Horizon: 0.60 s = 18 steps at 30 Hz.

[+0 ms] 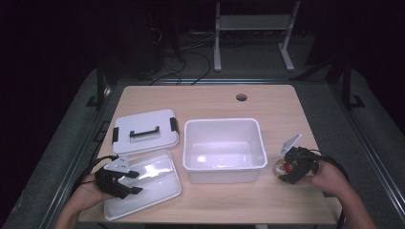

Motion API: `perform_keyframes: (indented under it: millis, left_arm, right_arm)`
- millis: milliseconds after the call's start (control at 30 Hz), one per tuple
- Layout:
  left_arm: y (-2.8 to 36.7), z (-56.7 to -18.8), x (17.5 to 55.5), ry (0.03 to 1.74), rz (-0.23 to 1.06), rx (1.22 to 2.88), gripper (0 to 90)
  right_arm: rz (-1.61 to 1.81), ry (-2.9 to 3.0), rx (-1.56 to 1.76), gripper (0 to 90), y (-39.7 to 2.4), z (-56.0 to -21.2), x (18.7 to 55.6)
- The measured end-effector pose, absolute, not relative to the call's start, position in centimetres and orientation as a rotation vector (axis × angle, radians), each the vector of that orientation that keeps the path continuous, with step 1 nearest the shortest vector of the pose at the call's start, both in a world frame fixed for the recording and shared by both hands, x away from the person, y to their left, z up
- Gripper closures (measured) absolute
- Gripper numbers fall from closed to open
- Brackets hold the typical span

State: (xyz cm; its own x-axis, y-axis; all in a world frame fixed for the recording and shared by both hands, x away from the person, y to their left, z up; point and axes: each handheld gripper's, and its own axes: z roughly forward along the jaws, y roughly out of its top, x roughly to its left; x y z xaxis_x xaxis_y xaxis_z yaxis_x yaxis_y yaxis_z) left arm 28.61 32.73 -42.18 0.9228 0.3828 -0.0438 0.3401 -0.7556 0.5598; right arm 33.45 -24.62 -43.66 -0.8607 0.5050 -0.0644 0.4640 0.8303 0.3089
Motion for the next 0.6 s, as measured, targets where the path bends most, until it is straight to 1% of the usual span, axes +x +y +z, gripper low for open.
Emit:
perform_keyframes:
  millis: [33, 233, 600]
  left_arm:
    - [32.78, -42.20, 28.61, 0.513, 0.093, 2.492, 40.0]
    - [32.72, -42.13, 28.72, 0.510, 0.095, 2.490, 39.9]
    - [32.89, -41.89, 28.69, 0.508, 0.100, 2.495, 39.8]
  right_arm:
    - [0.427, 2.902, 0.726, 20.5, -24.68, -43.22, 33.50]
    - [0.303, 2.980, 0.635, 20.6, -24.27, -43.27, 33.72]
    - [0.265, 2.990, 0.596, 20.7, -24.50, -42.83, 33.85]
